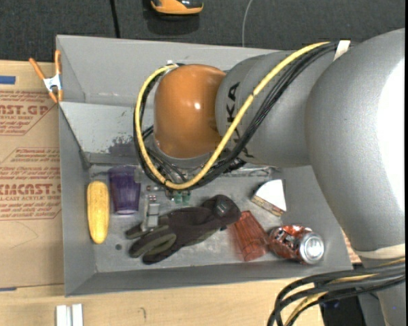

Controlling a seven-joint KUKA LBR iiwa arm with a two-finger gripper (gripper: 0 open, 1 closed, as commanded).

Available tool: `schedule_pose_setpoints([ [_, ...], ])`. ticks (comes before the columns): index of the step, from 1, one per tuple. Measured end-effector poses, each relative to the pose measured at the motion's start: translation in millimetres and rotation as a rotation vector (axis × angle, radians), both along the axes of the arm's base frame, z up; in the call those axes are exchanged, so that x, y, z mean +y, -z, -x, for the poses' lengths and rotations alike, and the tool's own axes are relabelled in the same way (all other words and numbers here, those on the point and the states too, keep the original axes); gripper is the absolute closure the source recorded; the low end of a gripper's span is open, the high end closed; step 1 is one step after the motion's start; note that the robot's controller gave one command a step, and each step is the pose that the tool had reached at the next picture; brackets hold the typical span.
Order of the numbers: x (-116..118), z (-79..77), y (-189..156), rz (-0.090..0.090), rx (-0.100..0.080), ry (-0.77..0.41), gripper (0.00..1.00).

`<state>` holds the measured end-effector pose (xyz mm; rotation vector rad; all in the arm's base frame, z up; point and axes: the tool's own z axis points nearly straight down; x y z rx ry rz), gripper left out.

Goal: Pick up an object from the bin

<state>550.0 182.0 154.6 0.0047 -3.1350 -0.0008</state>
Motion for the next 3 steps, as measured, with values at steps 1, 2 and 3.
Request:
schedule_pose_setpoints([
  [1, -0.7, -2.0, -4.5, -0.001, -0.007, 0.002, 0.0],
  [2, -7.7, 0.8, 9.4, -0.003, -0.015, -0.057, 0.0],
  [3, -30.7, 43.0, 59.3, -0.001, -0.01, -0.299, 0.0],
])
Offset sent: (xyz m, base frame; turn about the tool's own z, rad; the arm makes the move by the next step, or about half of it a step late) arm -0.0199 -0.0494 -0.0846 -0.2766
